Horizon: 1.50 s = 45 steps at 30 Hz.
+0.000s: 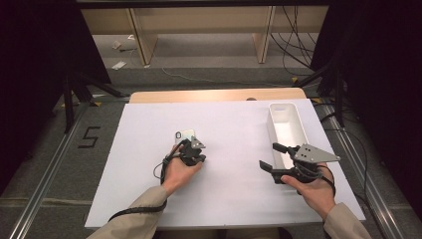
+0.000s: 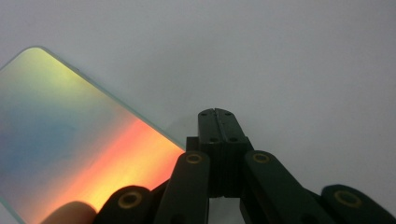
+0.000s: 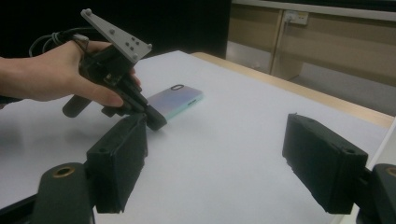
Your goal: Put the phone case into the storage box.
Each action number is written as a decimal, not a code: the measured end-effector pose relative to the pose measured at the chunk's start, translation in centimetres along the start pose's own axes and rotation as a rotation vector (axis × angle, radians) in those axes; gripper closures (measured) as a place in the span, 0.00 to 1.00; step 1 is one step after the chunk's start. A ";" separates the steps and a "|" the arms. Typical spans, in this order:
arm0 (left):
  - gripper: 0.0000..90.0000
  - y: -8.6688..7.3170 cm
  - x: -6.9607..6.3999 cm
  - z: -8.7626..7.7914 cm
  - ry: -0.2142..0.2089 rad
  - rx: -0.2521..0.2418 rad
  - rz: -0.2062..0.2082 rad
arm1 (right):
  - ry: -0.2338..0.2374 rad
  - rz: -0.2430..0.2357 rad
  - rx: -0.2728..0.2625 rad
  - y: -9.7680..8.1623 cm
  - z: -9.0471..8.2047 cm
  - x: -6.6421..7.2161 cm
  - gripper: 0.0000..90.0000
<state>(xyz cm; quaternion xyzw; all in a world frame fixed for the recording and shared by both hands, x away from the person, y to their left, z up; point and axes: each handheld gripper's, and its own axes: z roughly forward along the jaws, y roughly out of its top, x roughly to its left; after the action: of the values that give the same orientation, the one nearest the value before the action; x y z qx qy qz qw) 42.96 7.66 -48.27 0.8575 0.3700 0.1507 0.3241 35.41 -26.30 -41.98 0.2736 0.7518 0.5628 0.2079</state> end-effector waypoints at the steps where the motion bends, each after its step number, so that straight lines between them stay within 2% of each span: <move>1: 1.00 -0.1 0.1 -0.1 0.002 0.003 -0.001 | -0.002 0.000 0.002 0.0 0.0 0.0 0.26; 12: 1.00 -0.9 0.8 -1.0 0.012 0.033 -0.015 | -0.003 0.002 0.001 0.0 -0.1 0.0 0.26; 18: 1.00 -1.9 1.7 -1.8 0.033 0.059 -0.040 | -0.002 0.001 -0.001 0.1 0.0 0.0 0.26; 26: 1.00 -3.0 3.1 -2.8 0.053 0.071 -0.072 | -0.004 0.001 0.000 0.1 0.0 0.0 0.26; 35: 1.00 -3.9 4.1 -3.6 0.065 0.078 -0.086 | -0.007 0.003 -0.003 0.1 -0.1 0.0 0.25; 45: 0.99 -4.2 4.5 -3.9 0.073 0.078 -0.095 | -0.006 0.004 -0.002 0.1 -0.1 -0.1 0.26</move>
<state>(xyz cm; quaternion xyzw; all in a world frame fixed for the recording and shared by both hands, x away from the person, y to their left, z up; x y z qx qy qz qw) 41.83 14.85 -48.13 0.8448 0.4276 0.1518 0.2837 35.40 -26.39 -41.91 0.2768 0.7500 0.5632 0.2093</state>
